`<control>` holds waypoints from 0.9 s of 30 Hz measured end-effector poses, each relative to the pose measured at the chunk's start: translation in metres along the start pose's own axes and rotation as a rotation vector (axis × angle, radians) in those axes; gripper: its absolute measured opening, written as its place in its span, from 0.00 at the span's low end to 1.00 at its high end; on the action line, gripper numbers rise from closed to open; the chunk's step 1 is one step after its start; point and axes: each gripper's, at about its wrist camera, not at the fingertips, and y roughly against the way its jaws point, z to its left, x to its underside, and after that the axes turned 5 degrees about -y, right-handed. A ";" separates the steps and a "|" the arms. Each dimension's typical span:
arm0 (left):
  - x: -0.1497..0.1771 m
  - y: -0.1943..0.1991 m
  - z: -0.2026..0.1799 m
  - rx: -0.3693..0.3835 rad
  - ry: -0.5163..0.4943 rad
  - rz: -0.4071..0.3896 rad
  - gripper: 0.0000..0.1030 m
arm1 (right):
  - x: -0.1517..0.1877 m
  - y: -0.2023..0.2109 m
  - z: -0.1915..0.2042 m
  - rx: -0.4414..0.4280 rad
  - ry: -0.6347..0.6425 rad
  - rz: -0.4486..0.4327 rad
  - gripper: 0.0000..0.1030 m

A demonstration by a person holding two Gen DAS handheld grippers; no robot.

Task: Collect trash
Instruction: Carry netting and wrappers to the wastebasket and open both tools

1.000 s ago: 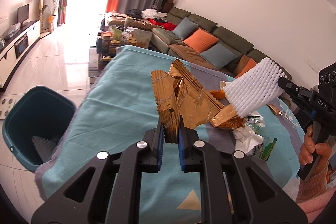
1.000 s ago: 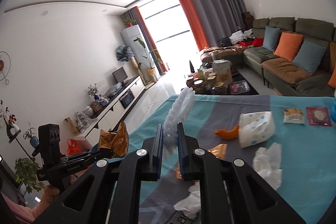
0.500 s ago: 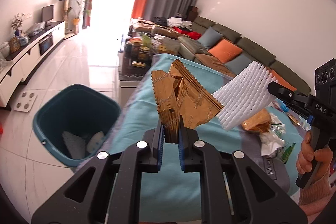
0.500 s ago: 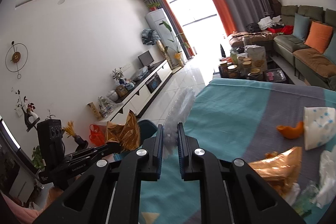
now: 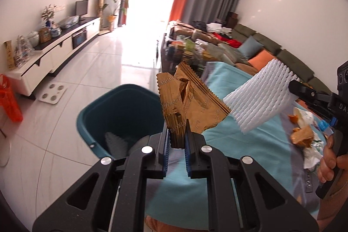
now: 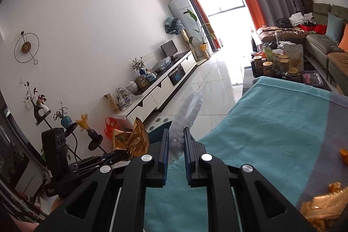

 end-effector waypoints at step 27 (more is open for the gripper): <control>0.019 -0.079 0.069 -0.164 0.073 0.149 0.14 | 0.005 -0.148 0.036 0.020 0.037 0.241 0.12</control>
